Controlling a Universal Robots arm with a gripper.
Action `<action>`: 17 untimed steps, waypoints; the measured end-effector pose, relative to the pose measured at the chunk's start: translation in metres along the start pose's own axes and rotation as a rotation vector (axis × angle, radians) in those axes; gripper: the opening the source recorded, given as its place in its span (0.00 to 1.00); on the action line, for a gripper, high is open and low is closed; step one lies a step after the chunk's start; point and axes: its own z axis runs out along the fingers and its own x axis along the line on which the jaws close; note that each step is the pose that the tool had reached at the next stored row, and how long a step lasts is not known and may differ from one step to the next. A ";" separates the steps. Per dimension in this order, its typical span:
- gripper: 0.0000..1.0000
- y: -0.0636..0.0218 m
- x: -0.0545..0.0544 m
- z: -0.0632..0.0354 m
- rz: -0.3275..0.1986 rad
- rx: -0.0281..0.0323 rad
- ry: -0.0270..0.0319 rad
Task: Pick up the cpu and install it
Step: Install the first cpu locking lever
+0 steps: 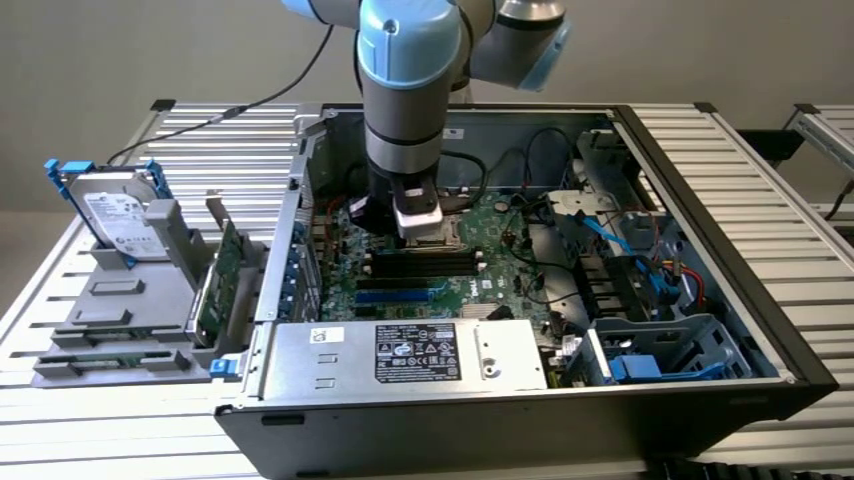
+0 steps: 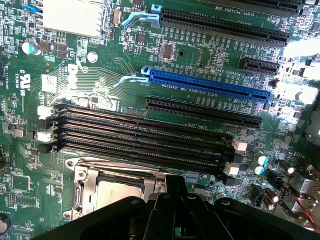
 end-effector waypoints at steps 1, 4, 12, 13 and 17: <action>0.11 -0.0004 0.000 -0.0018 0.000 0.0000 0.0000; 0.11 -0.0015 0.000 -0.0076 0.000 -0.0003 -0.0002; 0.11 -0.0047 0.002 -0.0249 0.000 -0.0004 -0.0004; 0.11 -0.0051 0.003 -0.0271 0.000 -0.0004 -0.0003; 0.11 -0.0078 0.005 -0.0429 0.000 -0.0003 -0.0004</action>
